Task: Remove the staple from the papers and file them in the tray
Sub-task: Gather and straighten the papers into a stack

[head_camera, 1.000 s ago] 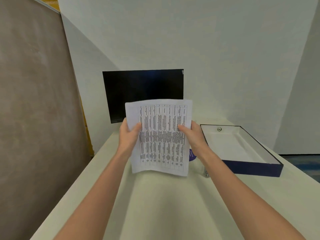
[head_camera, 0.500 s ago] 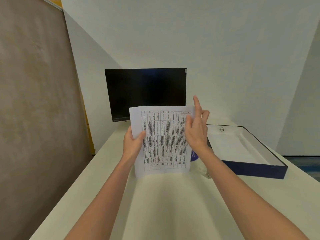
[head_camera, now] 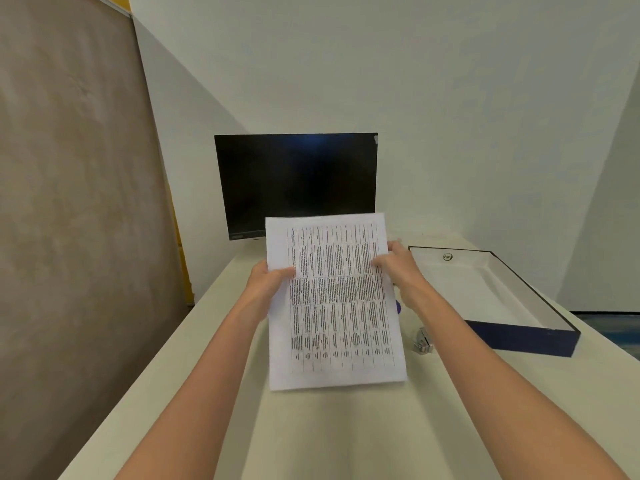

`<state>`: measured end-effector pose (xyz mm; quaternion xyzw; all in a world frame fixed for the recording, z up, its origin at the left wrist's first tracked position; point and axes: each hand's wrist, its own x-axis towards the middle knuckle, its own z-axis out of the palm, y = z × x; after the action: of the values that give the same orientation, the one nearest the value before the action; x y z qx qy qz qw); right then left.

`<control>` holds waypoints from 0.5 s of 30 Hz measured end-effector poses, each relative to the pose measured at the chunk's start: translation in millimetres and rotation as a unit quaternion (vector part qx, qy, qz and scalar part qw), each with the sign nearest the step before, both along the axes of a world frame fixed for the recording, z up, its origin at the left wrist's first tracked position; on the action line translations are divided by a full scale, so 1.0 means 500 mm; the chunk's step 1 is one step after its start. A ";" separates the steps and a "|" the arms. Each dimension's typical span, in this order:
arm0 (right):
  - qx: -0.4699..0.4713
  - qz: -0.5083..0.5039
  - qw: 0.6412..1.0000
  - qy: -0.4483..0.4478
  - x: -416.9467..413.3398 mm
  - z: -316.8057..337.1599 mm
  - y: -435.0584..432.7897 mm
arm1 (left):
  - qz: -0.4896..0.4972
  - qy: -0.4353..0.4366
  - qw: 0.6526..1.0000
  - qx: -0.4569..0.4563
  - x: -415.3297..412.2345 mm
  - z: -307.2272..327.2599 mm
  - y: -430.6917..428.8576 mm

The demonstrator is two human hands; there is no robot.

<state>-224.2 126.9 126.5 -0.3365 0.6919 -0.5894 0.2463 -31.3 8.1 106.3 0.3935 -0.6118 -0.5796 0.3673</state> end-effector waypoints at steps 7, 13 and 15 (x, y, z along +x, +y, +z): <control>0.224 0.016 0.972 -0.065 -0.010 -0.122 -0.009 | -0.039 -0.166 0.972 0.164 0.020 -0.111 -0.016; 0.252 -0.014 0.968 0.004 0.032 -0.221 0.008 | -0.030 -0.225 0.961 0.161 0.014 -0.275 -0.078; 0.228 -0.026 0.973 0.014 0.047 -0.222 0.018 | -0.022 -0.230 0.963 0.138 0.020 -0.225 -0.021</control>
<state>-200.9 136.1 15.4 -0.2613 0.8200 -0.4177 0.2912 -21.2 -2.3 -6.1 0.5494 -0.6024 -0.5602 0.1463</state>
